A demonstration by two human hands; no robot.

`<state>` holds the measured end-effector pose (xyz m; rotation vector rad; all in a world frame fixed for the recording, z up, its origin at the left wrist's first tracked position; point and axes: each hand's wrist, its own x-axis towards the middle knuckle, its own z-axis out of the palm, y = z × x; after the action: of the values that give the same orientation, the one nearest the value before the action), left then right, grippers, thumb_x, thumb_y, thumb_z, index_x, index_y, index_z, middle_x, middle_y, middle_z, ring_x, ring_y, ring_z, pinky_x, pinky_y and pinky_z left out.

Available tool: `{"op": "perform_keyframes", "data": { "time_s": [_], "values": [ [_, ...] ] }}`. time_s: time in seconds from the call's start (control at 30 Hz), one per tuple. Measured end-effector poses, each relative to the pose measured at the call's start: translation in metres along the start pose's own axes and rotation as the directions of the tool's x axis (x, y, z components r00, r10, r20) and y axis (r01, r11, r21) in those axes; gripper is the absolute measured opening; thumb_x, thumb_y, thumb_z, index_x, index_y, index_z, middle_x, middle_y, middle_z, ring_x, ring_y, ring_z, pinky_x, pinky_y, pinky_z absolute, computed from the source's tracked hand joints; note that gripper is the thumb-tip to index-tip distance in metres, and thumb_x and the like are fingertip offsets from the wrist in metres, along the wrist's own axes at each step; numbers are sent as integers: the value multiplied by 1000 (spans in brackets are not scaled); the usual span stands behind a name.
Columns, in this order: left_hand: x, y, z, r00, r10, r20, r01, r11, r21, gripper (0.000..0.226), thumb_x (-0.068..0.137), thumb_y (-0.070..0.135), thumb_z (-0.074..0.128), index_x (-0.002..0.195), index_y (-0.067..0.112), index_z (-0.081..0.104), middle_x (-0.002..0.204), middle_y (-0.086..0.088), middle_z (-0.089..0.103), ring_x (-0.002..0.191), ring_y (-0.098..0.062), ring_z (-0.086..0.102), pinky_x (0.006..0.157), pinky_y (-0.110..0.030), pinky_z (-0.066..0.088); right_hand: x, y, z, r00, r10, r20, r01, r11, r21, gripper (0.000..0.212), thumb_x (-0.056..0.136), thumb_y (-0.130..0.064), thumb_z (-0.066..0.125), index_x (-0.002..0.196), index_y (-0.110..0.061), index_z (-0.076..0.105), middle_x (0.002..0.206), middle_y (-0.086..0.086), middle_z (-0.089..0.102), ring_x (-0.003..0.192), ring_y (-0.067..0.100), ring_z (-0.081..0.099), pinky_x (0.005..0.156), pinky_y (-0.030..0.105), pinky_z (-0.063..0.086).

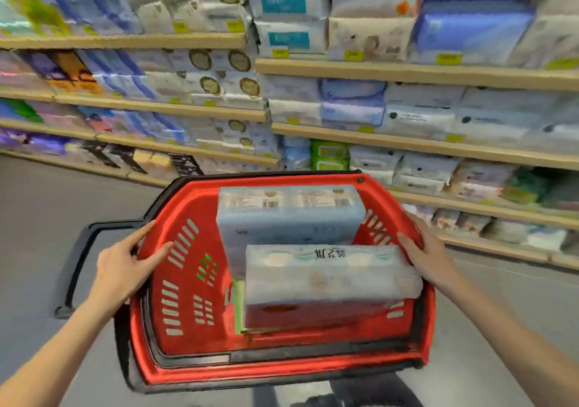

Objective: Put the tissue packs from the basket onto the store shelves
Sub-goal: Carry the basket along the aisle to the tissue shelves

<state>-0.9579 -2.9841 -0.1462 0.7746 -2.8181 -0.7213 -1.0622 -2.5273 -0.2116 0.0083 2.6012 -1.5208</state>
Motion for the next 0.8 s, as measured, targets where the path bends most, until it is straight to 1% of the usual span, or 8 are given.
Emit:
{"op": "perform_keyframes", "data": {
  "time_s": [0.07,0.2,0.33,0.43,0.5,0.6,0.7,0.8],
  "values": [
    [25,11,20,998,40,43,-39,999,-19,62,72,54,67,128,32,53,75,-17,70,68,-23,65,65,-29,46,4,12,-5,997,48,-59,-48,999,8,44,91,-10,51,134,-7,41,119,0,48,110,10,43,91,15,28],
    [66,44,70,985,97,139,-91,994,-55,57,77,43,69,129,27,53,72,2,63,64,-1,55,69,-32,48,17,35,-20,976,173,-132,-167,984,58,45,91,-12,51,135,-13,40,119,-2,49,110,9,43,90,16,29],
    [106,72,128,966,142,215,-132,989,-59,57,77,42,69,129,25,55,78,-5,64,66,-15,55,61,-28,46,40,59,-34,956,232,-177,-229,973,41,47,91,-11,50,136,-12,37,117,-3,48,109,14,47,90,19,32],
    [133,84,175,948,146,282,-130,989,-77,59,76,47,68,130,29,52,87,-6,65,76,-19,59,75,-40,51,63,80,-42,944,259,-203,-264,965,1,45,92,-10,49,135,-10,38,115,-3,46,106,11,44,81,6,28],
    [155,87,210,935,165,314,-144,986,-89,60,74,50,68,130,32,52,95,-9,68,83,-21,60,80,-42,51,81,99,-42,935,272,-226,-281,960,-8,44,92,-12,51,134,-10,40,116,-3,48,107,10,45,81,5,28],
    [185,83,273,923,181,340,-156,983,-99,65,71,58,66,129,36,50,104,-11,68,93,-28,63,85,-47,51,106,139,-34,925,298,-237,-303,953,14,48,87,-28,52,132,-16,42,119,-4,53,106,11,51,86,16,37],
    [212,72,343,914,199,354,-165,979,-124,66,70,63,65,129,41,46,113,-10,67,101,-28,62,91,-48,50,136,193,-17,889,349,-295,-353,935,40,45,90,-25,55,132,-21,43,121,-6,53,109,12,52,90,24,38],
    [235,56,416,917,202,344,-168,978,-127,64,70,65,63,129,45,46,112,-9,67,98,-25,64,94,-35,50,167,247,6,875,361,-322,-376,926,17,46,89,-25,56,133,-23,41,123,-6,52,111,11,50,96,31,40]
  ]
}}
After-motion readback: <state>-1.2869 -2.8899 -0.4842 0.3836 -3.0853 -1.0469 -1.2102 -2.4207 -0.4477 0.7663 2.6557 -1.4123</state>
